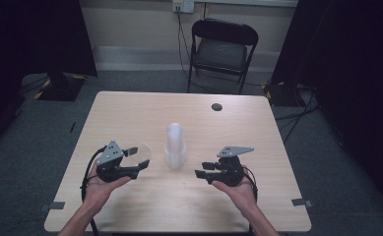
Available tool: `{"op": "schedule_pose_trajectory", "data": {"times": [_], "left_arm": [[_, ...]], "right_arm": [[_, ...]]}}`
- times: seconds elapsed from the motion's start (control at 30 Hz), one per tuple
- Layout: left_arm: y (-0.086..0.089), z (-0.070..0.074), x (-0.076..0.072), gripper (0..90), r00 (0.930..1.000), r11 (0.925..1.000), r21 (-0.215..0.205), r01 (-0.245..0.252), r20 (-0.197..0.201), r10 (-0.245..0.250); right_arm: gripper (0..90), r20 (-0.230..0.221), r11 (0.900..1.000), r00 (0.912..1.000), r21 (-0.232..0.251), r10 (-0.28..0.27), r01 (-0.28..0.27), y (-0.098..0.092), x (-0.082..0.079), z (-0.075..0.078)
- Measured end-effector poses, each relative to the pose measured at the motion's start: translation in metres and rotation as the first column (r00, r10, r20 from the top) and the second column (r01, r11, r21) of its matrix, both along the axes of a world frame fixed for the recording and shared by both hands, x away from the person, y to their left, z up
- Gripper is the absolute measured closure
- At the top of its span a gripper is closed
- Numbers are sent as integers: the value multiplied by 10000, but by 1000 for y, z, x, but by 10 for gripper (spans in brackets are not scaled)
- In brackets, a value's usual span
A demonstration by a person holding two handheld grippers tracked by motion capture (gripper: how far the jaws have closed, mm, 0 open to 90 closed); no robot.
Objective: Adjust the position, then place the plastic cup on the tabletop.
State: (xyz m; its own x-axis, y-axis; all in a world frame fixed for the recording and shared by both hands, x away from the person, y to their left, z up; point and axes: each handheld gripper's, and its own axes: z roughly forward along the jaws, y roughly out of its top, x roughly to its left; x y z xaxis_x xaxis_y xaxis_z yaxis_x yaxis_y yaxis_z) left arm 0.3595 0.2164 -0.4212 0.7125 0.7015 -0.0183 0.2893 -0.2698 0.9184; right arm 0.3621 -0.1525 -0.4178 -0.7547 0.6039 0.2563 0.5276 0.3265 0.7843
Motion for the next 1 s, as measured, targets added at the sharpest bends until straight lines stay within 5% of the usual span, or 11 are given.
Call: {"op": "schedule_pose_trajectory", "data": {"times": [0.4, 1.0], "left_arm": [[6, 10, 27, 341, 9989, 9980, -435, -467, 41, 469], [10, -19, 82, 328, 9842, 9836, -572, -1710, -566, 1678]], "right_arm": [[522, 17, 9984, 9984, 45, -570, 570, -27, -7, -6], [496, -184, 9944, 9943, 122, -1050, 1053, -45, -7, -24]]}}
